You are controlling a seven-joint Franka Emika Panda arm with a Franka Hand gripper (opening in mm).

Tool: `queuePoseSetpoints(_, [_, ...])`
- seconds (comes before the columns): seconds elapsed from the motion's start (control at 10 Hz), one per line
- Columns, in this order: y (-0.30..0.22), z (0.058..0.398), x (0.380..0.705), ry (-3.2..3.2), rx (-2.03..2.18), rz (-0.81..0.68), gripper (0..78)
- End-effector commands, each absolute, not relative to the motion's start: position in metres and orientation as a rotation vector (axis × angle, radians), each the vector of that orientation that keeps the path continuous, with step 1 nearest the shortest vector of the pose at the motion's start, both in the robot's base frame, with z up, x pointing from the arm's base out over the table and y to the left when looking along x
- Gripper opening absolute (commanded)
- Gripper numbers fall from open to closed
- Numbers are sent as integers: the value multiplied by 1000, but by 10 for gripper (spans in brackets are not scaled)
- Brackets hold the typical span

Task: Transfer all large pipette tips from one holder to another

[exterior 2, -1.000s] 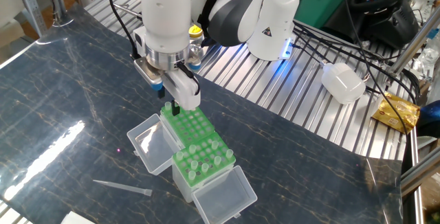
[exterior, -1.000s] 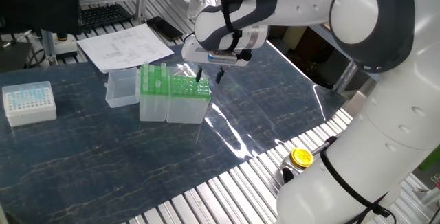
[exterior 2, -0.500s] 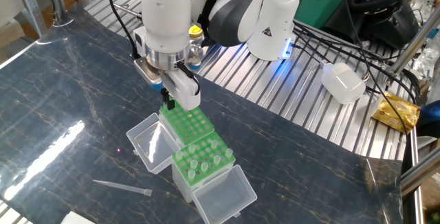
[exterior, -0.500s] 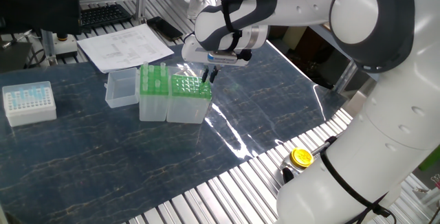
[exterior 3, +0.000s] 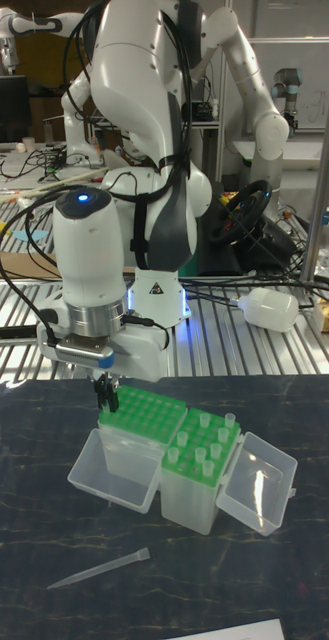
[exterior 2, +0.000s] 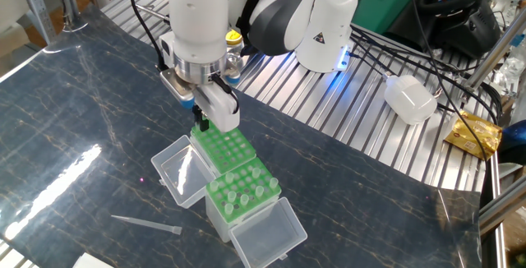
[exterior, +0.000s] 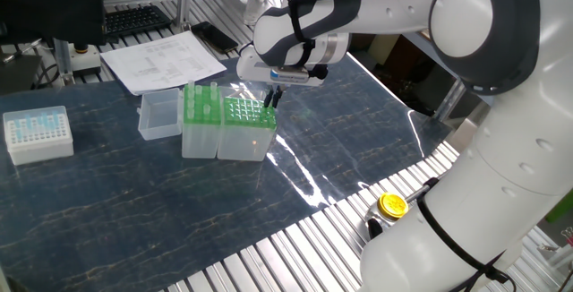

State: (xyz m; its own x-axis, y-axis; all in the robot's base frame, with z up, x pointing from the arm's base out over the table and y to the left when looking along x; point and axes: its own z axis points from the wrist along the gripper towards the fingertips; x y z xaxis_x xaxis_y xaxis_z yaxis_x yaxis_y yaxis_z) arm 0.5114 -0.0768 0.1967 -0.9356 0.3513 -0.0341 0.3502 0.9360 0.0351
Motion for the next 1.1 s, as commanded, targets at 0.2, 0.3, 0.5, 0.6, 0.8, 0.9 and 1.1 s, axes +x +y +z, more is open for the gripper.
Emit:
queuePoseSetpoints(0.2, [-69, 221, 504, 3036, 652, 72, 11])
queuePoseSetpoints(0.3, [-67, 226, 504, 3034, 663, 71, 11])
queuePoseSetpoints(0.5, [-64, 239, 506, 3028, 682, 59, 11])
queuePoseSetpoints(0.6, [-63, 242, 507, 3028, 687, 59, 11])
queuePoseSetpoints(0.8, [-59, 260, 510, 3020, 711, 47, 11])
queuePoseSetpoints(0.9, [-58, 267, 510, 3019, 714, 37, 11])
queuePoseSetpoints(1.1, [-60, 276, 510, 3018, 715, 35, 11])
